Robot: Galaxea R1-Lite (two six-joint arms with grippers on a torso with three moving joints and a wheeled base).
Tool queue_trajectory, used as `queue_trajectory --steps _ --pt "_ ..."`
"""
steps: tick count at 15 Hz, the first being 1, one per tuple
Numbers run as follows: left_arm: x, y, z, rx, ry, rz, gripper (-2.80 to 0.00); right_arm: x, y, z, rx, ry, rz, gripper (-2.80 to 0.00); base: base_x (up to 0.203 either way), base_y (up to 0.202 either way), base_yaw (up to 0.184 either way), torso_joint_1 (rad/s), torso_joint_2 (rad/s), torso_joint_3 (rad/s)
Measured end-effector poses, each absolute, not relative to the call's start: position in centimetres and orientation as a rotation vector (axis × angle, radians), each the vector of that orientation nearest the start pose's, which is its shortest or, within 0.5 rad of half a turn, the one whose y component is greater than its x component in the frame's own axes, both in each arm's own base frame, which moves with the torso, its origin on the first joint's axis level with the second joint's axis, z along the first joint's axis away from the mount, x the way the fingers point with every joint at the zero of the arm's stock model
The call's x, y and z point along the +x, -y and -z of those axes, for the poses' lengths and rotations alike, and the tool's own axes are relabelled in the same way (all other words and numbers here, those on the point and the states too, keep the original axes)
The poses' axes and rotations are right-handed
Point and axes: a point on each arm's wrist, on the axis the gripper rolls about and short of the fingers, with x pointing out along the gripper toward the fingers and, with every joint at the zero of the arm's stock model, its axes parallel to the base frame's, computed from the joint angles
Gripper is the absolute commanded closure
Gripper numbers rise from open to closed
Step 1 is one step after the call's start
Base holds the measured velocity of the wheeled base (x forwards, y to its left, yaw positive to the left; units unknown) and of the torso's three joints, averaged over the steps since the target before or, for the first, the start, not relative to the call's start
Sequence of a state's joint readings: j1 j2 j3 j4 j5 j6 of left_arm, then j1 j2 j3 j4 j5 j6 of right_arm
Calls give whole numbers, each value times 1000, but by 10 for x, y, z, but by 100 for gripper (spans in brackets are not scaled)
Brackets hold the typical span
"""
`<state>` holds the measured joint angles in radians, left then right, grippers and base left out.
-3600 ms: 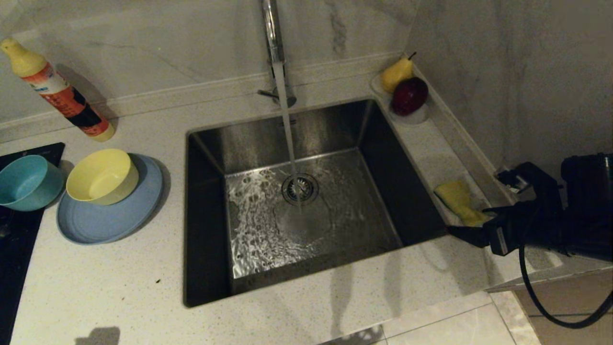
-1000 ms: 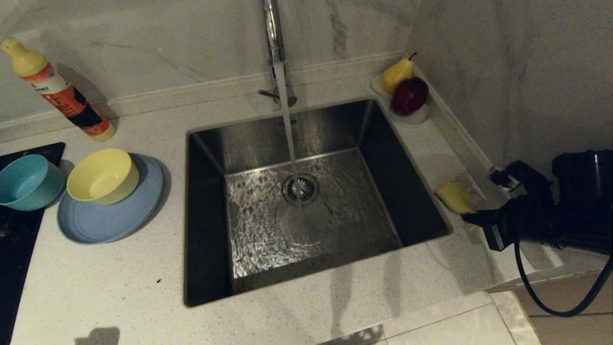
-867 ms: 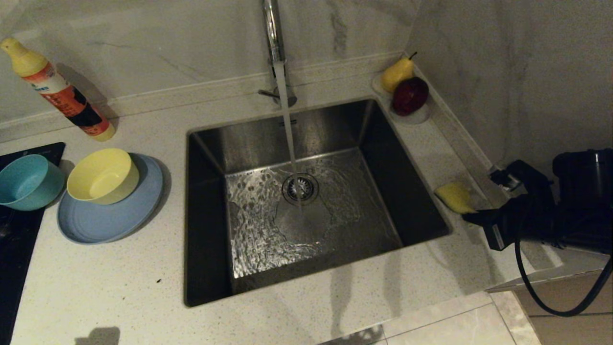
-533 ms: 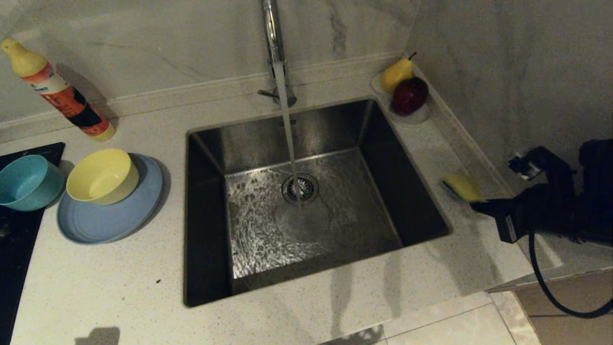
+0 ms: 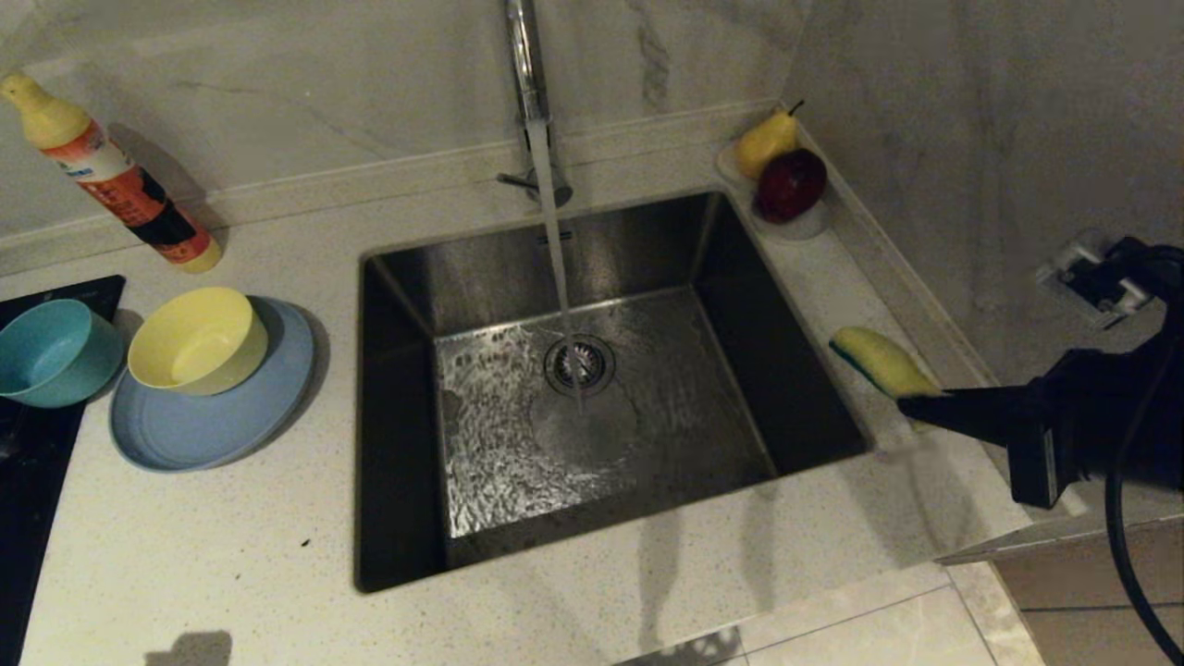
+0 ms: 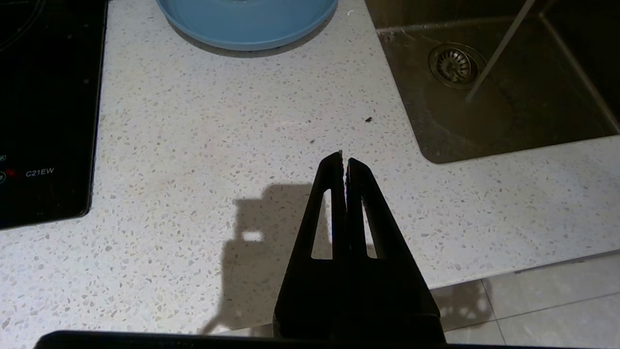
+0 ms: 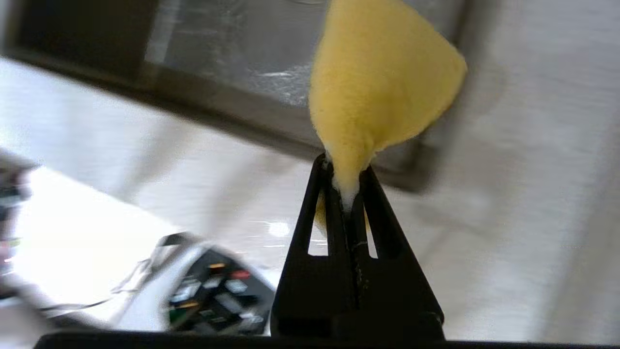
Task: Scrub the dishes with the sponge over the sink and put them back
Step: Pick up a bowl and the sponge
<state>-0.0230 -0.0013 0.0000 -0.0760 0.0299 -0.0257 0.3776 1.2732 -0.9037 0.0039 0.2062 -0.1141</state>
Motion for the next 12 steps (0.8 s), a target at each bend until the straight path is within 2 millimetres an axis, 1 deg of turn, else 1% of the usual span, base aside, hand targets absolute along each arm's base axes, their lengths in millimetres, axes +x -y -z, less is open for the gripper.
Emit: queue_trajectory --steps 2,5,8,10,12 --pt "-23 -1 -83 -28 77 -7 0 169 -90 -260 -160 -369 -642 0 0 0 0 0 0 0" --pt "-23 -1 -83 -28 77 -6 0 146 -114 -259 -249 -398 -672 0 0 0 0 0 0 0" --pt "-23 -1 -83 -28 77 -6 0 122 -135 -259 -326 -392 -723 0 0 0 0 0 0 0" --pt "-23 -1 -83 -28 77 -6 0 114 -150 -258 -364 -386 -721 0 0 0 0 0 0 0" --pt "-23 -1 -83 -27 77 -7 0 107 -163 -255 -356 -409 -751 0 0 0 0 0 0 0"
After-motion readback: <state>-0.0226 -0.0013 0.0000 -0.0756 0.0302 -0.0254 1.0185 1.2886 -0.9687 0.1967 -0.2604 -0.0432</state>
